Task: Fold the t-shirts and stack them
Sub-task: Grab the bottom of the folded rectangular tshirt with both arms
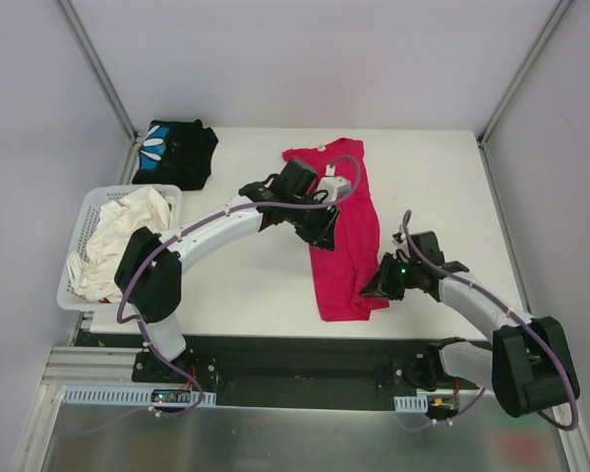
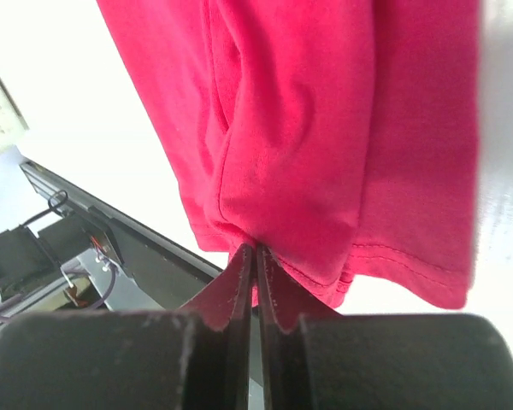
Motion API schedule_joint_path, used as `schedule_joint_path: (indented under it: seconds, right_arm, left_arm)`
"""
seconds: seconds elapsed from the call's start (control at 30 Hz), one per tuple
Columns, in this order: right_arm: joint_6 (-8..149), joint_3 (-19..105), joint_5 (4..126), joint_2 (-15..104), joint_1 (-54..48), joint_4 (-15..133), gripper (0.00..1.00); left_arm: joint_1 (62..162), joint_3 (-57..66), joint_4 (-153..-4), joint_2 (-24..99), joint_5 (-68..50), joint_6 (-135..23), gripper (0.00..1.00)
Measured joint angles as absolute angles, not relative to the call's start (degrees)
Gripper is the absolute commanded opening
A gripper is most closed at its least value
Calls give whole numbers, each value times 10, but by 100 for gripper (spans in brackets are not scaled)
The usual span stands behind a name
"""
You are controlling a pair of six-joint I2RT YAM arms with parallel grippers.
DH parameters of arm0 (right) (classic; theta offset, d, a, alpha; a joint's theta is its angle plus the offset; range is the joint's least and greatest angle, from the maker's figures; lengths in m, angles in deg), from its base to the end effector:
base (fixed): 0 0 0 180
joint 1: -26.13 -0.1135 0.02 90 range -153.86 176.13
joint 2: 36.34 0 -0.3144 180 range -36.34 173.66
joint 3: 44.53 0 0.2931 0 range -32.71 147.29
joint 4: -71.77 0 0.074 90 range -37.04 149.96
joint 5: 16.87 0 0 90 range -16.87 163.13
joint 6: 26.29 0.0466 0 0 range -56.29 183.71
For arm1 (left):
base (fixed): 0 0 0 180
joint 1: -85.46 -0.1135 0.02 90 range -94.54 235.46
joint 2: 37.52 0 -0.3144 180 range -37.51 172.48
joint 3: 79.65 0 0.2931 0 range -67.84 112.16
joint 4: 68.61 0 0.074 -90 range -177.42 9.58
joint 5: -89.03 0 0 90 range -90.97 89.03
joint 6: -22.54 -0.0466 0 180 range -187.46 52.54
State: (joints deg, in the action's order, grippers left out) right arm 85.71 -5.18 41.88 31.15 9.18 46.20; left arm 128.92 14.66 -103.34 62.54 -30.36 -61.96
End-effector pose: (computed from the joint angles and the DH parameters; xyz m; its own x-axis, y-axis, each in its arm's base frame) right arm 0.2086 0.0889 0.1740 -0.9183 0.0549 -0.3921 -0.2146 0.7633 0.6094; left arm 0.3136 -0.3287 0.3193 -0.5525 0.4085 -0.7266 0.8211 0.4167 -0.3900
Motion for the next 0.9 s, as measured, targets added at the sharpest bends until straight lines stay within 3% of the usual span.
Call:
schedule_joint_path:
  seconds: [0.43,0.9]
  right_arm:
    - [840,-48,427,221,152,384,11]
    - [844,-37,418,231,151,377,13]
  left_arm:
    - [1289,140,-1033,625,-304,-620,33]
    - [1285,139,-1033,626,-304,-620,33]
